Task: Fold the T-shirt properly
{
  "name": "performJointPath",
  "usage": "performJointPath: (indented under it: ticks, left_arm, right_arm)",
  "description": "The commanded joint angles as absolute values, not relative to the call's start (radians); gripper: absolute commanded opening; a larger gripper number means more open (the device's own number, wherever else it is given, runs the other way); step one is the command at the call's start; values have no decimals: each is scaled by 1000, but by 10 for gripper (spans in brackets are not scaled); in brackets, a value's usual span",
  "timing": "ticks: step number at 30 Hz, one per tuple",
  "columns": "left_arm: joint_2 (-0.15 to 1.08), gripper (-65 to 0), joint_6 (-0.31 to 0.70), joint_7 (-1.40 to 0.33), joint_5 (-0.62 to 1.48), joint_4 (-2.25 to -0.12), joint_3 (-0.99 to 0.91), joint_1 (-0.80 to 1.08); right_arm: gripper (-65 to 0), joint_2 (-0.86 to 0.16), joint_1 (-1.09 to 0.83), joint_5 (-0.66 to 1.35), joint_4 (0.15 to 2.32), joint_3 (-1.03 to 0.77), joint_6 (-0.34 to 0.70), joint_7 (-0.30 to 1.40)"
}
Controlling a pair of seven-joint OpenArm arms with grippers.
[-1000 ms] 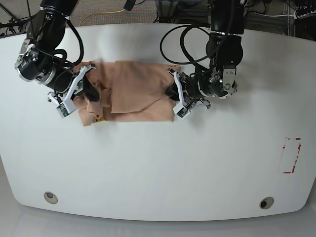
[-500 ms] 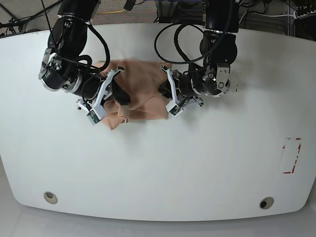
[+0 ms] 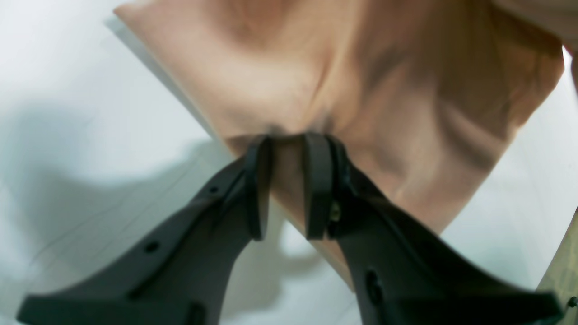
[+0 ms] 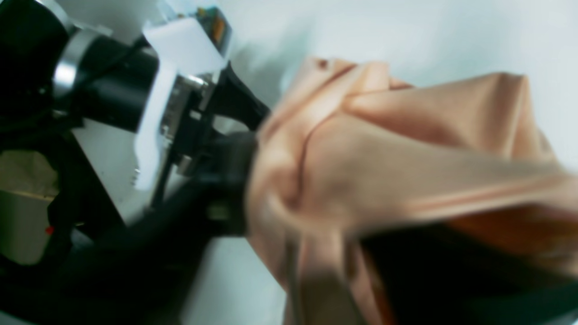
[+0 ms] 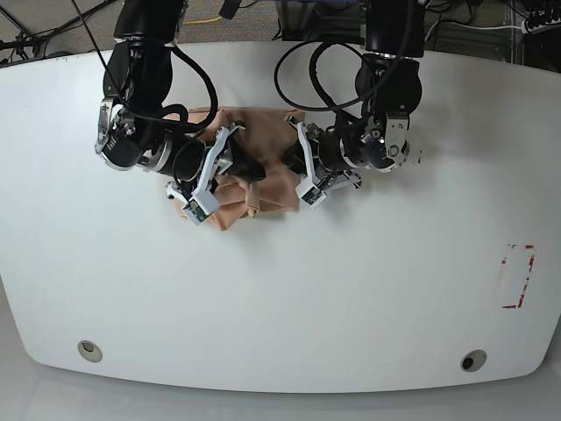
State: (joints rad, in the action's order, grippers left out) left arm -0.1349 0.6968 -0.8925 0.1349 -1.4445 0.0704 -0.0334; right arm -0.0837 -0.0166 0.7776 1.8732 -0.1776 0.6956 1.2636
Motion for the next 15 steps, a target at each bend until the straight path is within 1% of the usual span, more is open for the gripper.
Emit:
performJointPath:
  ticks: [1,3,5,6,12,15]
  left_arm:
    - [-139,-543,698,-903,130,-1455,71,-42]
    - [-139,-543,698,-903,131,-1455,71,-42]
    - [-139,-543,698,-903,131,-1452,71,-44]
    - [-139,-542,698,-903,133,-1454,70,-44]
    - [-139,-542,698,-903,137,-1460,64,-44]
    - [-145,-542,698,-903,163,-1494,28,-44]
  right_arm:
    - [-238,-101,1,796,1867,-165,698,1242]
    - [-119,-104,1,796,1868,-160,698,1242]
    - [-17,-119,2,796,1868,-160,698,1242]
    - [0,-124,2,800,1870,-160,698,1242]
    - [0,-179,-7,805,1971,-165,698,1242]
    - [0,-197,-24,805,1992,-213,698,1244]
